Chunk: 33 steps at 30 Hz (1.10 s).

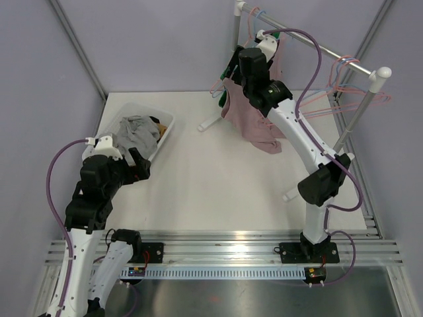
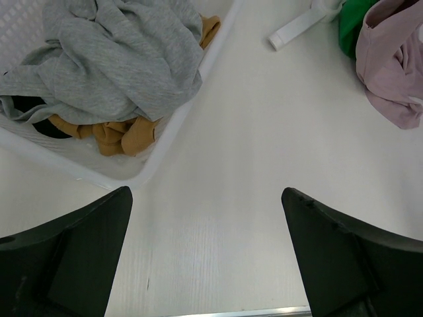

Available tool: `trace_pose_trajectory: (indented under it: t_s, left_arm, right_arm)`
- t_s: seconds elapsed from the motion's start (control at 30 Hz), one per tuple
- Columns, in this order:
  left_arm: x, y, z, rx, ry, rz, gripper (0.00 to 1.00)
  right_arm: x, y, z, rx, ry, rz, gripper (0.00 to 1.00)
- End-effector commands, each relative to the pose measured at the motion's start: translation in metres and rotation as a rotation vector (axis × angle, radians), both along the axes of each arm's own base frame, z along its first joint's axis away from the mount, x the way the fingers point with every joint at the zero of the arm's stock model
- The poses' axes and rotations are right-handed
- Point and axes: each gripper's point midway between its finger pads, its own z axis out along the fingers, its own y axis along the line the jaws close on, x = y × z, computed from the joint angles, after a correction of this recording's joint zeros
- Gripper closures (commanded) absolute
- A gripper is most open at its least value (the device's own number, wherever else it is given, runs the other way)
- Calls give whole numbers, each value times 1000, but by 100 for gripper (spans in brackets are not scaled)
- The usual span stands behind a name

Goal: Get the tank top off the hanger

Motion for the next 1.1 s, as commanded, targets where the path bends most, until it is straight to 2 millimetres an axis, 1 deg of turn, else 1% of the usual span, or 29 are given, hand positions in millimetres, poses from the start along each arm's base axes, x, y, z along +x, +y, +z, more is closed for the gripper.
trace_pose_trajectory:
  t_s: [0.0,0.03,0.07,0.13,0.17,0.23,0.37,0.47,0.5,0.57,0.6,0.63,0.67,0.77,0.87,0.9,0.93,0.97,1.03,1.07]
  left_arm:
    - [8,-7,19,-10,-89,-43,1]
    - [8,-8,20,-11,-91,-45,1]
    - [7,-8,20,-11,-91,-45,1]
    - [7,-8,21,-13,-97,-48,1]
    - [6,-9,23,-16,-105,-54,1]
    - [5,-10,22,-18,-106,-58,1]
    - [5,-11,23,-21,-109,-67,1]
    - [4,-13,22,-23,-106,-73,1]
    - [4,-13,22,-23,-107,-74,1]
    - [4,-13,22,-22,-106,-75,1]
    - [5,-13,21,-22,-104,-75,1]
    - [5,-13,21,-22,-103,-75,1]
    - [5,-13,22,-22,-104,-76,1]
    - [5,-14,20,-24,-100,-80,1]
    - [5,-14,20,-25,-99,-83,1]
    - [5,-14,20,-24,-99,-82,1]
    - [5,-14,20,-24,-100,-80,1]
    - [4,-14,21,-24,-104,-80,1]
    - [4,-14,21,-25,-103,-82,1]
    - [4,-14,22,-25,-106,-82,1]
  right_arm:
    - [13,-6,14,-62,-39,-66,24]
    - [16,-8,24,-56,-57,-79,26]
    - [18,-8,21,-64,-52,-85,31]
    - [23,-11,18,-85,-54,-113,34]
    - [24,-12,18,-91,-56,-123,39]
    - [28,-16,18,-100,-65,-142,45]
    - [34,-24,16,-96,-62,-163,51]
    - [40,-32,11,-90,-52,-174,55]
    - [41,-35,9,-94,-45,-183,57]
    - [41,-36,7,-95,-42,-182,63]
    - [40,-37,10,-89,-47,-186,63]
    - [40,-37,6,-92,-42,-185,63]
    - [40,-38,8,-90,-48,-188,63]
    - [42,-42,7,-89,-48,-200,69]
    - [44,-49,7,-87,-49,-218,70]
    - [45,-50,4,-89,-39,-222,70]
    - [46,-52,3,-90,-37,-227,72]
    - [46,-56,2,-89,-34,-233,79]
    - [44,-59,0,-94,-27,-241,84]
    - [44,-58,1,-89,-33,-240,88]
